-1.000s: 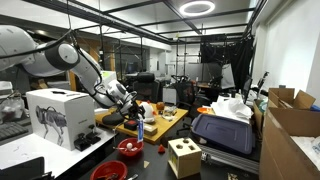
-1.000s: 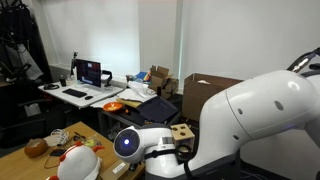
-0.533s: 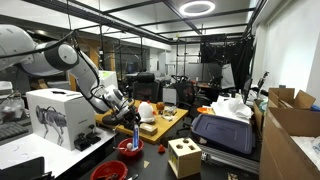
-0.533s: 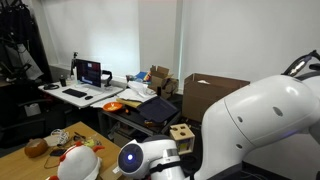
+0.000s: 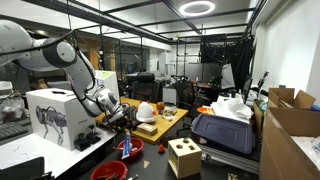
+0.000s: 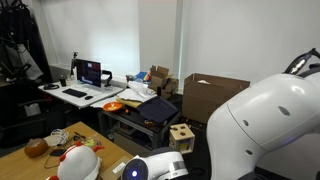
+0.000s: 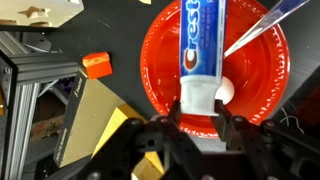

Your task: Put the blue tube on the red bowl at the back

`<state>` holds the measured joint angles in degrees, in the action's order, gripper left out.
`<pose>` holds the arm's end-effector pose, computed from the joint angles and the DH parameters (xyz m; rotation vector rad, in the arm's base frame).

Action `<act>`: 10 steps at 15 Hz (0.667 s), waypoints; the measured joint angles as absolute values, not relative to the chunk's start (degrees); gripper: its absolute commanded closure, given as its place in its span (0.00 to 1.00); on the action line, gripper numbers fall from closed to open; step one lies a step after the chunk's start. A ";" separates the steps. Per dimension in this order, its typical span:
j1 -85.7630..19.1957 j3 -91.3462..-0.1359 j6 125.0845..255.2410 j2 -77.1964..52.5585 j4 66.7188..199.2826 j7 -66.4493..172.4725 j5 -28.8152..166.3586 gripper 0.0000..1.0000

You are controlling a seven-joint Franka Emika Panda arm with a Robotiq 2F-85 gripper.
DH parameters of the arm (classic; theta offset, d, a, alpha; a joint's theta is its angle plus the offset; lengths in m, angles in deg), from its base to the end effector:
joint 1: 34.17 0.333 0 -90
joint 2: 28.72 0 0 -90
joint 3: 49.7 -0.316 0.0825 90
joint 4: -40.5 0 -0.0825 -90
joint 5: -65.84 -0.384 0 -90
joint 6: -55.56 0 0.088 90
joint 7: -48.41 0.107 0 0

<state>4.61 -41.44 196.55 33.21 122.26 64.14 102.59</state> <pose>0.5915 0.3677 0.0425 2.4045 1.0905 0.2062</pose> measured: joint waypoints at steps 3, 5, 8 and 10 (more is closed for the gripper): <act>4.88 -42.36 196.55 32.72 122.57 64.03 102.83 0.90; 5.28 -42.63 196.55 32.27 122.53 64.03 103.09 0.90; 6.02 -42.87 196.55 31.68 122.41 64.03 103.67 0.90; 6.43 -42.88 196.55 31.50 122.40 64.03 104.33 0.90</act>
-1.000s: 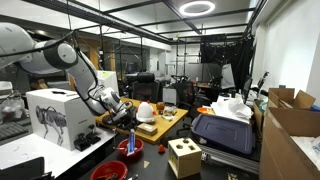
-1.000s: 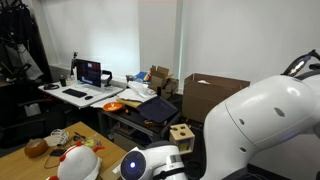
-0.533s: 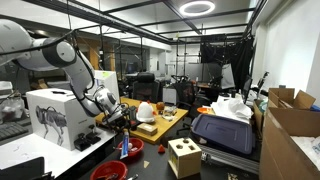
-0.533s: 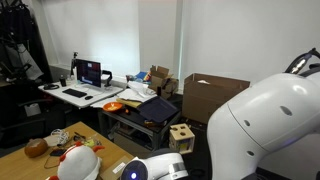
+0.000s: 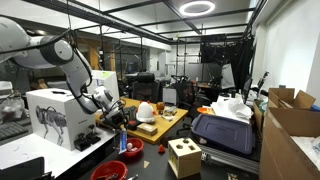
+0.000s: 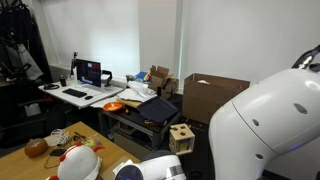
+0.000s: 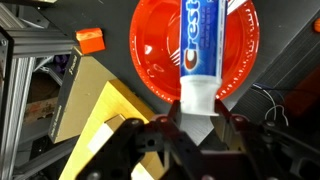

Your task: Put the blue tube on the red bowl at the back

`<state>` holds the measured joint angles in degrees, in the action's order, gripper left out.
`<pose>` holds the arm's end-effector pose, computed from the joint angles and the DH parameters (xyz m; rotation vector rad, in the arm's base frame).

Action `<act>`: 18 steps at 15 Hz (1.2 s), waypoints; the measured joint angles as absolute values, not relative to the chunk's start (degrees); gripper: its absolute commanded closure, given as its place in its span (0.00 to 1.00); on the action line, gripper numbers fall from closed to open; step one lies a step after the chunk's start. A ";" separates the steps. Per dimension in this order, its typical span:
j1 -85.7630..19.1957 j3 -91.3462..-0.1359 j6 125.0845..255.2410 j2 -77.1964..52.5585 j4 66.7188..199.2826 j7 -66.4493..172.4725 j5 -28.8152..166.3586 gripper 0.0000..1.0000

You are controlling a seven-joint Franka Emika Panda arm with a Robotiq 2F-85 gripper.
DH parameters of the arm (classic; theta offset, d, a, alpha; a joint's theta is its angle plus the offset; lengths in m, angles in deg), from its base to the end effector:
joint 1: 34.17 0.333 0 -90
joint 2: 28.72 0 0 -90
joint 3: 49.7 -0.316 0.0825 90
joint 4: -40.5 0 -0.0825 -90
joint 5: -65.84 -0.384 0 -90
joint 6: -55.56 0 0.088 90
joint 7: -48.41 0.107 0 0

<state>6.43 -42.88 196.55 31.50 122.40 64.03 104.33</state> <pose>0.5764 0.4029 0.0606 2.3786 1.1708 0.2575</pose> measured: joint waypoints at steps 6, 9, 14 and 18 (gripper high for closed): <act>6.56 -42.85 196.55 31.46 121.94 64.13 105.56 0.90; 6.58 -42.87 196.58 31.49 121.49 64.24 105.56 0.90; 6.64 -42.62 196.92 32.24 120.50 64.58 106.26 0.40; 6.64 -41.56 197.46 33.02 120.03 66.66 108.40 0.16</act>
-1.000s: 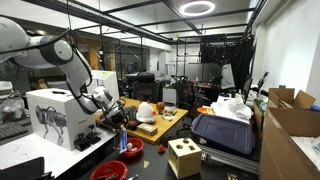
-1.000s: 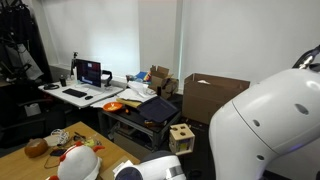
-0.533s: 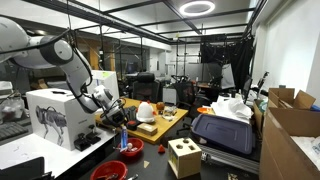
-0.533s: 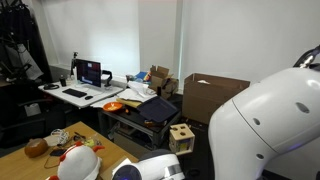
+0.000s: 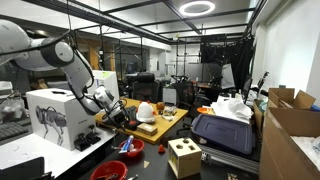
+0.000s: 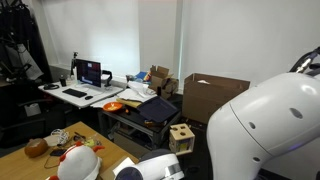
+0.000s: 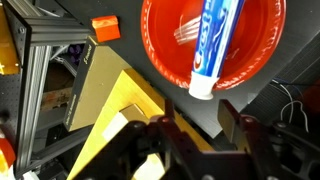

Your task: Put the blue tube on the red bowl at the back

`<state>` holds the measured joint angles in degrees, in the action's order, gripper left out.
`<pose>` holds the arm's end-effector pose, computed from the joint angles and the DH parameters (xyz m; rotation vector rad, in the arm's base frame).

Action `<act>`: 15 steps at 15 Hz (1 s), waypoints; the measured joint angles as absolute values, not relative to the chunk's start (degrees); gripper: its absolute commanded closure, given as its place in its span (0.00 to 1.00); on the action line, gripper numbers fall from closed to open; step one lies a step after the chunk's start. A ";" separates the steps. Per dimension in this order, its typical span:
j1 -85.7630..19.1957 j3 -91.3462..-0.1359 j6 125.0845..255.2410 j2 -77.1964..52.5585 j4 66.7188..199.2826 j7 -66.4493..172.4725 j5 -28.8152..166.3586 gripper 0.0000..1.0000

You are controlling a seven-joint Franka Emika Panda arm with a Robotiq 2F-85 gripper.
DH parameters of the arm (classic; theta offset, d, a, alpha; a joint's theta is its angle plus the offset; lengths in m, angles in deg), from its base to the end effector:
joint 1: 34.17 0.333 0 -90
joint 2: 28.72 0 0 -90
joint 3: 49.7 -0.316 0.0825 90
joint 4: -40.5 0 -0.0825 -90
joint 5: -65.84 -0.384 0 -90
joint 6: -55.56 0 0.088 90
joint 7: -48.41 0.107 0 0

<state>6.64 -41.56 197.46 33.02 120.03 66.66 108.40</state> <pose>0.5881 0.4020 0.0603 2.3272 1.1633 0.3312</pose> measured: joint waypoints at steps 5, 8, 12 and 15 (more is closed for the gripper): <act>6.62 -40.53 199.70 33.04 120.03 67.10 108.73 0.00; 6.56 -40.23 200.95 32.96 120.05 68.05 108.66 0.00; 5.16 -41.85 200.80 30.80 121.76 67.98 104.80 0.00; 3.74 -43.30 199.70 26.42 125.57 67.95 101.65 0.00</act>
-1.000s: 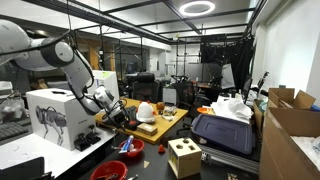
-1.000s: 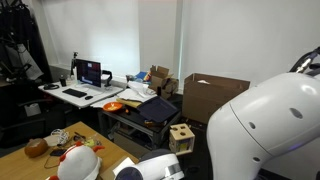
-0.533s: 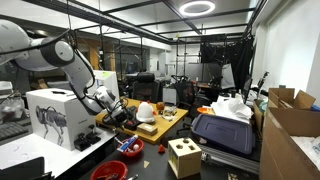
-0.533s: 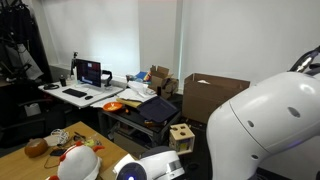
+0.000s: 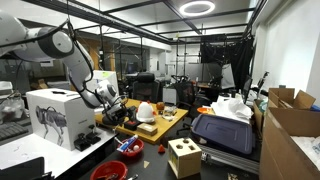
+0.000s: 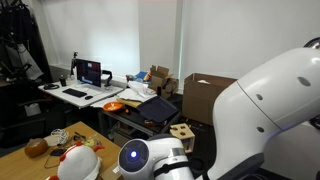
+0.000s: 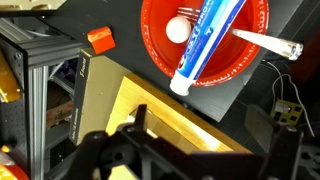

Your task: Put the blue tube on the red bowl at the back

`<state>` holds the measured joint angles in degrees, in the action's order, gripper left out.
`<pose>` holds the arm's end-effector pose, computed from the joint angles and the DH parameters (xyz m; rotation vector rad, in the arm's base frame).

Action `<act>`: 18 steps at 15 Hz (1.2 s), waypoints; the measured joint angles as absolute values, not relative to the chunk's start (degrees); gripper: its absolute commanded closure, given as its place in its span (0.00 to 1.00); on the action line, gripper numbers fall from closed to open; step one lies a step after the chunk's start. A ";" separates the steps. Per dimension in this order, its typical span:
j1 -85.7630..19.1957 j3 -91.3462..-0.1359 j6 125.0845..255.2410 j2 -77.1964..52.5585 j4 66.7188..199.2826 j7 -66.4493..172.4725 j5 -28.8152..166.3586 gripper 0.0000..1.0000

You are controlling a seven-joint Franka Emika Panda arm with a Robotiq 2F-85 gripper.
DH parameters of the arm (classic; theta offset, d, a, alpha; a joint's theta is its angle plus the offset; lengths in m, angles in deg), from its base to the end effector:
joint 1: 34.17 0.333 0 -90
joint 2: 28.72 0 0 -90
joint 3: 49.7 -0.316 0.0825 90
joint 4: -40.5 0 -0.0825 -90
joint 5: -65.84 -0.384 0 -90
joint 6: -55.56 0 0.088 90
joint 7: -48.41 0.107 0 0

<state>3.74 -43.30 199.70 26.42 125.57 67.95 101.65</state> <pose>0.5960 0.3864 0.1045 2.5268 1.0145 0.3513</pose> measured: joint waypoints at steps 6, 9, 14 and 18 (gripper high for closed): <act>1.68 -43.62 195.57 13.96 135.34 68.04 97.41 0.00; -0.01 -45.01 192.66 7.43 140.04 68.05 94.96 0.00; -4.92 -48.26 186.75 -1.80 145.72 68.18 90.41 0.00; -10.99 -49.60 183.26 -7.68 148.51 68.20 86.17 0.00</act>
